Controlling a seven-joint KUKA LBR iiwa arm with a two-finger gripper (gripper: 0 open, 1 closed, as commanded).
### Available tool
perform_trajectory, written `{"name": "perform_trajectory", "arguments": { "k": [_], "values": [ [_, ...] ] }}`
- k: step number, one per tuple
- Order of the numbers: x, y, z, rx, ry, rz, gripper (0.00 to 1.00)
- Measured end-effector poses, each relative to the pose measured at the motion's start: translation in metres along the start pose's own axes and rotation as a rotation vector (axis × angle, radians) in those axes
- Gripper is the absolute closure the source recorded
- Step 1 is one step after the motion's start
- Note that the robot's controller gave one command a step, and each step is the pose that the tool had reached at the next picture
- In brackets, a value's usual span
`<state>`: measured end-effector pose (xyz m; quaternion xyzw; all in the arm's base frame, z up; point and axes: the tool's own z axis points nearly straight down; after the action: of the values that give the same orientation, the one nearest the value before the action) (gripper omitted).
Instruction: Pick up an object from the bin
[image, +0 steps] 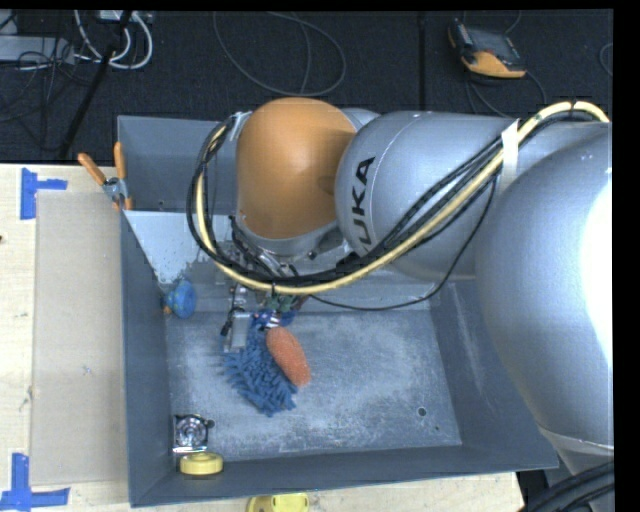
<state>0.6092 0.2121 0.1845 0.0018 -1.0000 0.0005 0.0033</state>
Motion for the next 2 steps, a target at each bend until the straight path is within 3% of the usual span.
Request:
{"name": "perform_trajectory", "arguments": {
  "k": [1,2],
  "values": [
    [-0.001,-0.001,-0.005,-0.001,-0.007,0.005,0.0],
    [0.008,-0.035,0.017,-0.001,-0.008,-0.352,0.0]
  ]
}}
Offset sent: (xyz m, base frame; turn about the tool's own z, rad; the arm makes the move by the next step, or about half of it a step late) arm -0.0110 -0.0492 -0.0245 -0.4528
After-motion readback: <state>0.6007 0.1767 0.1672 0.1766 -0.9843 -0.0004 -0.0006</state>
